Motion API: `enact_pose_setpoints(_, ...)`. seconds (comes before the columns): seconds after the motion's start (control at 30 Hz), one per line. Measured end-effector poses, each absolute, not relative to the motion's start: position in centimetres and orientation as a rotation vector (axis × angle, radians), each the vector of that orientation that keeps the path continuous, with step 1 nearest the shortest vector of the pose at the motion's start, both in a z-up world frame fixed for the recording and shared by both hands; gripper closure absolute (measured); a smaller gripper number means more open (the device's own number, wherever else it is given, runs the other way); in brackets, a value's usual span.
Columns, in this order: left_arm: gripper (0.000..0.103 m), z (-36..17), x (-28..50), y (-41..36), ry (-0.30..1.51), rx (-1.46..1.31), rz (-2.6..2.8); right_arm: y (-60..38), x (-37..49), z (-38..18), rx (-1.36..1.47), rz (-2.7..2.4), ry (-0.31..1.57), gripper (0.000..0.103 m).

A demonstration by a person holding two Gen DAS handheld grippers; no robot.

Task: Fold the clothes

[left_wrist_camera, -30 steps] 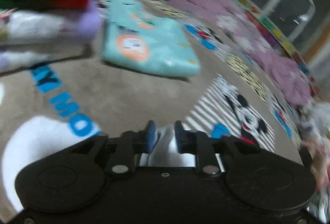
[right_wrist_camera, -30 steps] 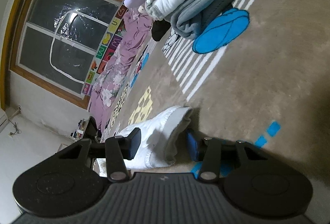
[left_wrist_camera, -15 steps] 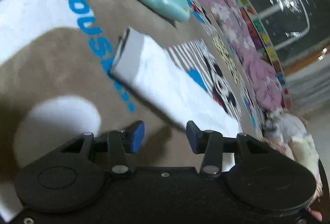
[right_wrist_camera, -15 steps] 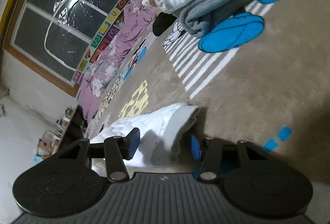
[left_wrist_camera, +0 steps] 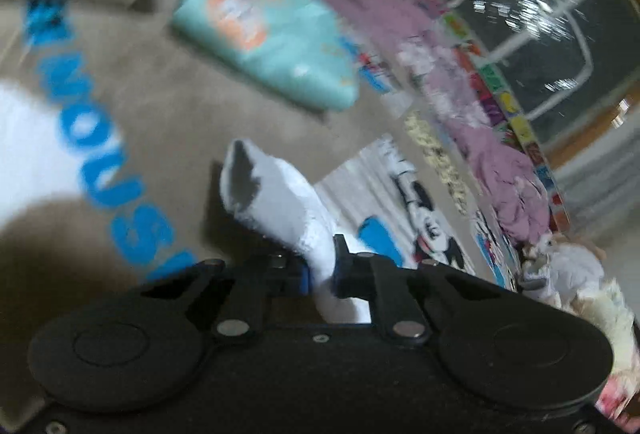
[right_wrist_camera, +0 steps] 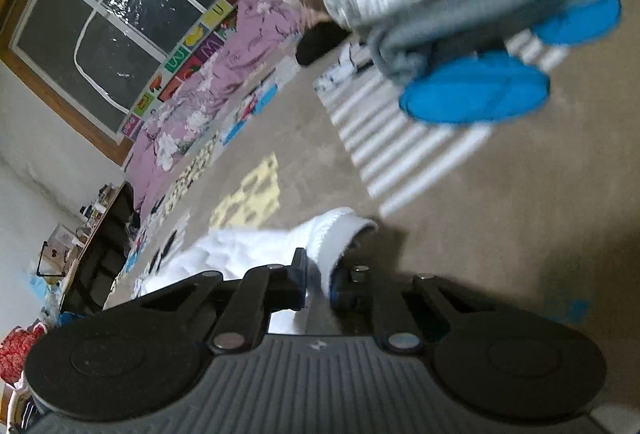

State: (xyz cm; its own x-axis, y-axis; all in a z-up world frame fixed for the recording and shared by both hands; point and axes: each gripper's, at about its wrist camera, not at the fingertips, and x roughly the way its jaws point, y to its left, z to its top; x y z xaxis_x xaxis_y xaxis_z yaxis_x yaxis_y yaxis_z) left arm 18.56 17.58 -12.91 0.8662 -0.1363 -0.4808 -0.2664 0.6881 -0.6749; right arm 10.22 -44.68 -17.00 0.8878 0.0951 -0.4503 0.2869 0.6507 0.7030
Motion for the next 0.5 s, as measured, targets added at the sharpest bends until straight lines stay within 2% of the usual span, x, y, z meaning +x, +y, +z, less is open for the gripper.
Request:
enact_pose_setpoints(0.3,0.096,-11.8,21.5,18.3,0.481,-0.733,-0.021,-46.5,14.1,-11.4,0.615,-0.12,0.43,0.092)
enact_pose_setpoints(0.5,0.096,-12.7,22.7,19.5,0.517,-0.732,-0.017,-46.0,18.0,-9.7,0.344,-0.137,0.493,0.093)
